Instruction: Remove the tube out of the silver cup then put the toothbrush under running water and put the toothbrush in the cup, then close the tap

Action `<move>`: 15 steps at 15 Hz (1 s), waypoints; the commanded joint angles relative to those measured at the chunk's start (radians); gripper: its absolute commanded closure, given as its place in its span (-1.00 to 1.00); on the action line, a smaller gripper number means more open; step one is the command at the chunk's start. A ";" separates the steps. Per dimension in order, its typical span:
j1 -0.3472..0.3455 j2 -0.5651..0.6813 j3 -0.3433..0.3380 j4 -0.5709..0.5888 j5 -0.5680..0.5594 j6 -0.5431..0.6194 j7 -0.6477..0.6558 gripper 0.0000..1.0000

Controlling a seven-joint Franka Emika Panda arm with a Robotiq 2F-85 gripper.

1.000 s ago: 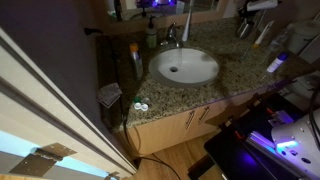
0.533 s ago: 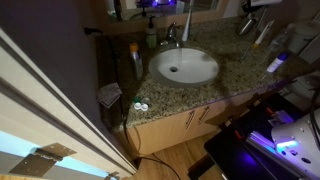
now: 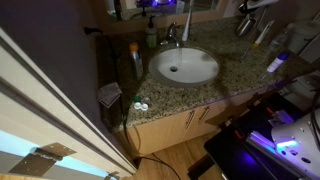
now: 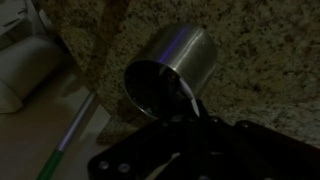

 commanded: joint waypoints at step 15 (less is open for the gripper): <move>0.027 0.012 -0.014 -0.010 -0.009 -0.034 0.046 -0.13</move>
